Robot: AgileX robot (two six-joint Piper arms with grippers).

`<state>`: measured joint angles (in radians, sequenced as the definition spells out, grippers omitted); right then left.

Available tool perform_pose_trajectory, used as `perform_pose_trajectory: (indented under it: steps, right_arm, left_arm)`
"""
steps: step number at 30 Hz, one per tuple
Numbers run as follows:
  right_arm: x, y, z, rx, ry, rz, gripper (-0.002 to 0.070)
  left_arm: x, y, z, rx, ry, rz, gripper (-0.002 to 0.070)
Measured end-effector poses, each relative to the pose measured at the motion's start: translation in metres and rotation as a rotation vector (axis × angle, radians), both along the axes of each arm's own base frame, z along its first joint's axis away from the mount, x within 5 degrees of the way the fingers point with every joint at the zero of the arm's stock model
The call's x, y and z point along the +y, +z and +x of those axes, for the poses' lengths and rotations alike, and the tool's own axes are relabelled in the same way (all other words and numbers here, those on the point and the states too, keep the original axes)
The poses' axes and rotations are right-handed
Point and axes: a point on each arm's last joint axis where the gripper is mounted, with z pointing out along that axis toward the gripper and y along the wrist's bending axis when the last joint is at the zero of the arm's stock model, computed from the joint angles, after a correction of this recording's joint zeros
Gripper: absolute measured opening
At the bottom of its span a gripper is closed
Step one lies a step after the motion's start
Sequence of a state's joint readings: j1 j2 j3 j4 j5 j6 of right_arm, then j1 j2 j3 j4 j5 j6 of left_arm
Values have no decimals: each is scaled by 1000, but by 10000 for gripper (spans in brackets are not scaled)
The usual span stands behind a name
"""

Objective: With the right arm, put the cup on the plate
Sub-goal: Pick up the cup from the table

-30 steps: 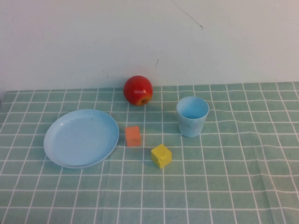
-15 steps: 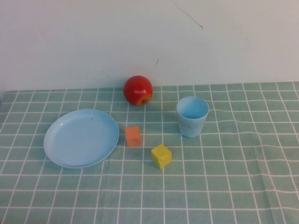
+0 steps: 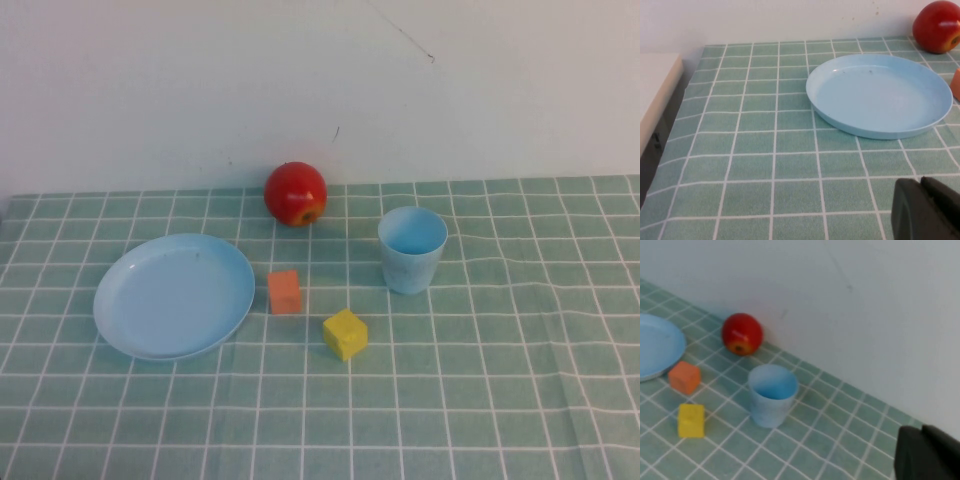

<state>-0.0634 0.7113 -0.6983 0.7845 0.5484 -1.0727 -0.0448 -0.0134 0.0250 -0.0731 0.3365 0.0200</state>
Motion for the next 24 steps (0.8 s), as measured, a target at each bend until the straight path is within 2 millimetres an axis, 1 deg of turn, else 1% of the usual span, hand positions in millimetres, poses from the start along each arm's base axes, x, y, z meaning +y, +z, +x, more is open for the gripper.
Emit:
perform_pose_trajectory:
  steps: [3,6,8,10,12,15,18,20,22,24]
  right_arm:
    - [7,-13,34,46,120,12,-2]
    - [14,-27,63,90,221,58,-2]
    - [18,-32,82,111,265,77,-2]
    - [23,-37,99,137,298,71,-2]
    - [33,-42,115,173,348,35,-2]
    - [52,-49,133,234,441,-66,-2]
    - [70,-54,145,290,518,-173,-2]
    - [80,-56,154,315,548,-214,1]
    - [85,-60,164,339,566,-236,35]
    - [88,-60,177,346,574,-243,113]
  left_arm:
    - [0,0,0,0,0,1,-3]
    - [0,0,0,0,0,1,-3]
    - [0,0,0,0,0,1,-3]
    - [0,0,0,0,0,1,-3]
    - [0,0,0,0,0,1,-3]
    - [0,0,0,0,0,1,-3]
    - [0,0,0,0,0,1,-3]
    - [0,0,0,0,0,1,-3]
    - [0,0,0,0,0,1,-3]
    - [0,0,0,0,0,1,-3]
